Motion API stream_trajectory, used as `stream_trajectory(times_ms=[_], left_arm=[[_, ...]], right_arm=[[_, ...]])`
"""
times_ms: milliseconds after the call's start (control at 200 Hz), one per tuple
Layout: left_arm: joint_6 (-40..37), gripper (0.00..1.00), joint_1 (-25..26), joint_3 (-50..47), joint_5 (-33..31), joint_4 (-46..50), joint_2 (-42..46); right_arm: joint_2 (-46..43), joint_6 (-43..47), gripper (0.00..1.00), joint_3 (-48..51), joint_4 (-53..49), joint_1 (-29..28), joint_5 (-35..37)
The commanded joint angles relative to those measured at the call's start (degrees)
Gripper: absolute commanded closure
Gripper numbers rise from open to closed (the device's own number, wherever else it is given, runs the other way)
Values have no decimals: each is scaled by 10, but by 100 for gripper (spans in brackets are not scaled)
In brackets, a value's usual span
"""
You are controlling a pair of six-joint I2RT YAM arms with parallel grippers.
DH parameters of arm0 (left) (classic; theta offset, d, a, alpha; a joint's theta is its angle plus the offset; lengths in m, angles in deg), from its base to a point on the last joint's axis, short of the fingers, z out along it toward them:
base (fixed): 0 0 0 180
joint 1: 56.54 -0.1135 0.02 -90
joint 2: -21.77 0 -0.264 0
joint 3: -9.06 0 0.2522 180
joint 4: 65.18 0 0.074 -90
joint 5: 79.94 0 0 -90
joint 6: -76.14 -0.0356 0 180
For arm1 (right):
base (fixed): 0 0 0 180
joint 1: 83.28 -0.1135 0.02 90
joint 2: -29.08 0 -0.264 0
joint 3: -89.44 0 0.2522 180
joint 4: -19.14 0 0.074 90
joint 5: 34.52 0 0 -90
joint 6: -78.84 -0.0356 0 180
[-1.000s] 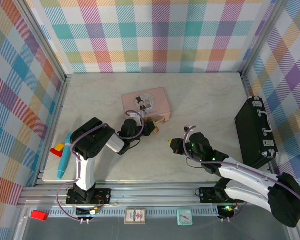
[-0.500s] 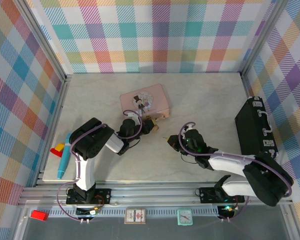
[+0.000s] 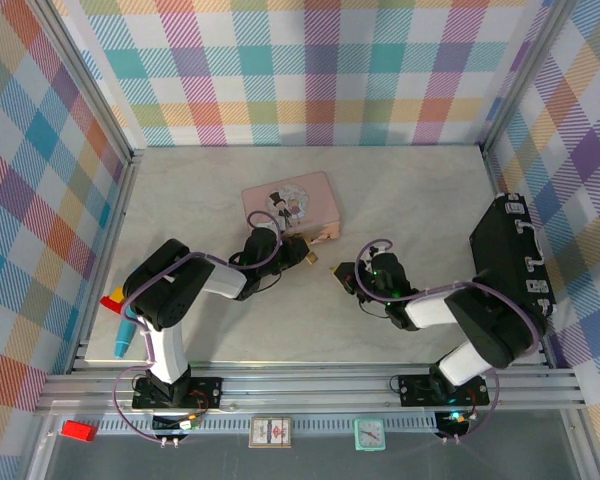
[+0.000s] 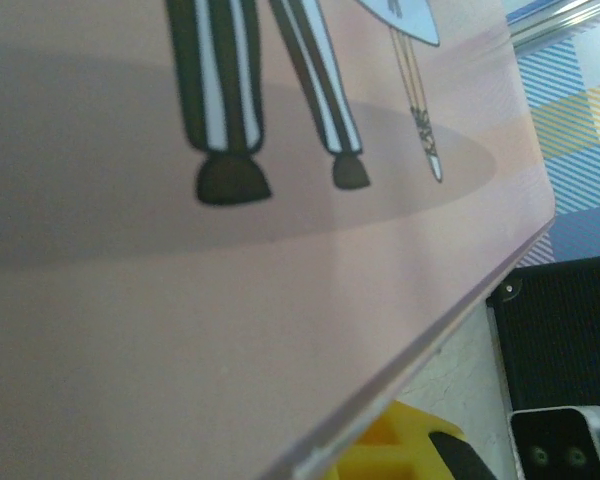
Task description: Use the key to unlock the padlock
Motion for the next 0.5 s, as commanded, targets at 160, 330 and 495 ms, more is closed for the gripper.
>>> stream_trajectory(times_ms=[160, 330, 495], left_arm=[[110, 99, 2, 23, 56, 73, 13], [118, 100, 2, 26, 49, 94, 24], [131, 100, 4, 27, 48, 101, 26]], right_arm=[[76, -85, 100, -1, 162, 3, -29], [71, -94, 100, 3, 145, 3, -21], [86, -120, 100, 7, 163, 2, -18]])
